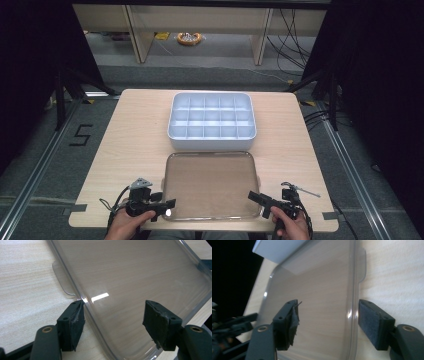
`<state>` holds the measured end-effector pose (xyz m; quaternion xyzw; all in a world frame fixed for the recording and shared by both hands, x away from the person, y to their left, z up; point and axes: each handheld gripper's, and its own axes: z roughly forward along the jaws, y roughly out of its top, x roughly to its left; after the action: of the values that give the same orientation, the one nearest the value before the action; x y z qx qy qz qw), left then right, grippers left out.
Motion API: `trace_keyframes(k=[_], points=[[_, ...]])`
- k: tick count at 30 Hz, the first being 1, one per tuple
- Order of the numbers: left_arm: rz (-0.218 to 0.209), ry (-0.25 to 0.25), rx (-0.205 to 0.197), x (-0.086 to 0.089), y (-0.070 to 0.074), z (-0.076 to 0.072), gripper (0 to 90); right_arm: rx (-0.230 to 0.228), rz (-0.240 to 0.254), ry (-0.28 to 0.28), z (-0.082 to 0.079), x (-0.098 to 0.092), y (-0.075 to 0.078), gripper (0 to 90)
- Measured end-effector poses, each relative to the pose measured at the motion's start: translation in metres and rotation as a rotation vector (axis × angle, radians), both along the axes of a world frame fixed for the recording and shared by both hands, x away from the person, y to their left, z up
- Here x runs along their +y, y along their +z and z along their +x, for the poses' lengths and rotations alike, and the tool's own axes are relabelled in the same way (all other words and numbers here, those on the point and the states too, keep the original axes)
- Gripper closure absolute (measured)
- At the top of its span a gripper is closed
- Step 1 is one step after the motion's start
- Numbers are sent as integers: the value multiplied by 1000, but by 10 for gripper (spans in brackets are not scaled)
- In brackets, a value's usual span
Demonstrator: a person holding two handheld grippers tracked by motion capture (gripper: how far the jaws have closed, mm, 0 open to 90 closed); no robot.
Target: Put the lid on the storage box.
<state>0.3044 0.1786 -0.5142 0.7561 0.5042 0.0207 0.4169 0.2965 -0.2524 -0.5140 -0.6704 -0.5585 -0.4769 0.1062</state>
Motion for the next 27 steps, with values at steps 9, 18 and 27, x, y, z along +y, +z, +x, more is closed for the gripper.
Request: trace_keyframes(k=[9, 18, 27], points=[[27, 1, -11, 0, 0, 0, 281, -84, -117, 73, -5, -1, -2, 556], [55, 7, -20, 7, 1, -1, 267, -256, -130, 163, -17, 2, 12, 645], [88, -10, -35, 8, 1, -1, 268, -221, -35, 155, -12, -5, 2, 675]])
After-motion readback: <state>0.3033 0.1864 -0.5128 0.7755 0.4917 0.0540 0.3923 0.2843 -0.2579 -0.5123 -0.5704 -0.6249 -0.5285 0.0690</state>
